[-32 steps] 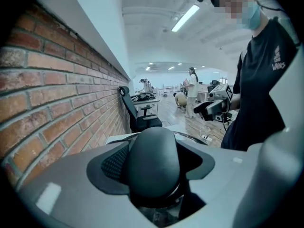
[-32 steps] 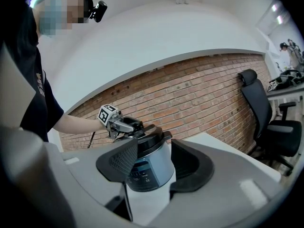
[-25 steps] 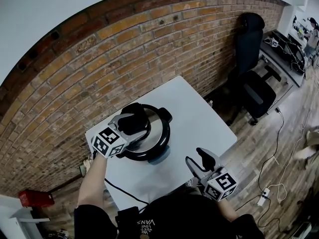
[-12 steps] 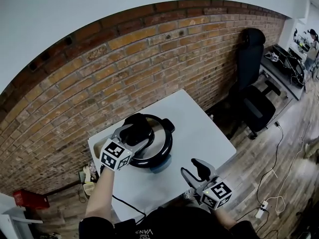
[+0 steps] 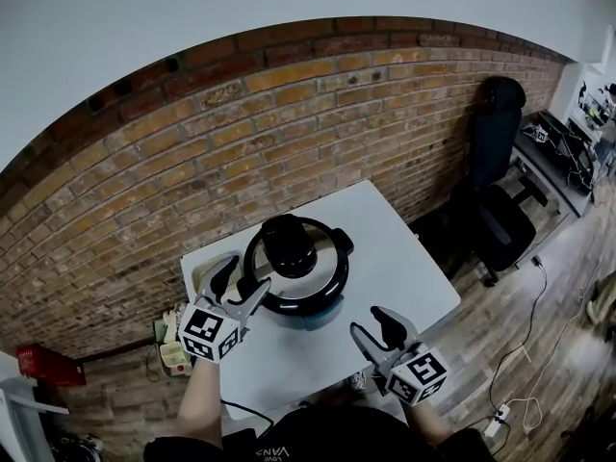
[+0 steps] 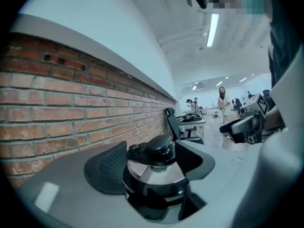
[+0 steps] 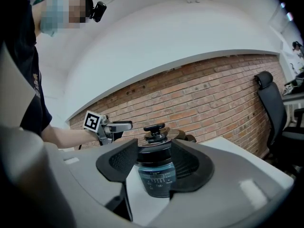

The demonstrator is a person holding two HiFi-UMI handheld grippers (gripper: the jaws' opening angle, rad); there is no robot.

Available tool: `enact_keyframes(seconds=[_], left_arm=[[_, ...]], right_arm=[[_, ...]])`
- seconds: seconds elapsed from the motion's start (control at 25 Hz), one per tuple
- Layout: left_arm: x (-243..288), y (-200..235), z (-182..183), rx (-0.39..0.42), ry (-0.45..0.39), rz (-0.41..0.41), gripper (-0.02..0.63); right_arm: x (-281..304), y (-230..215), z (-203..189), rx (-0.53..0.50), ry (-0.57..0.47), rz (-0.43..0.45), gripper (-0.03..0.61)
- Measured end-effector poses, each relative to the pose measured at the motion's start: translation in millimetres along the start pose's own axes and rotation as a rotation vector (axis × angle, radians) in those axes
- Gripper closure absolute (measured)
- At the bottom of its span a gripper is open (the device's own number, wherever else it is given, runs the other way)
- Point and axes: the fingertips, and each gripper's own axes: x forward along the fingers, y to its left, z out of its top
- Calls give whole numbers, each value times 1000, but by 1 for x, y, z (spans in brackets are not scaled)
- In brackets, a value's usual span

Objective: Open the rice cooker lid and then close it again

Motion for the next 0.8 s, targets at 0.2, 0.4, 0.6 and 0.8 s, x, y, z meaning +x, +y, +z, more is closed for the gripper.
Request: enact_keyframes(seconds=[0.2, 0.4, 0.6, 0.8], left_arm=[[-51, 1, 7, -21, -69, 78, 313], [-96, -8, 1, -21, -87, 101, 313], [-128, -18, -14, -35, -89, 103, 313], [-153, -33, -30, -52, -76, 79, 314]], right_arm=[[8, 18, 1, -19, -24, 7, 366], [10, 43, 2, -46, -30, 9, 367], [7, 67, -7, -56, -32, -8, 367], [1, 89, -19, -56, -25, -33, 368]])
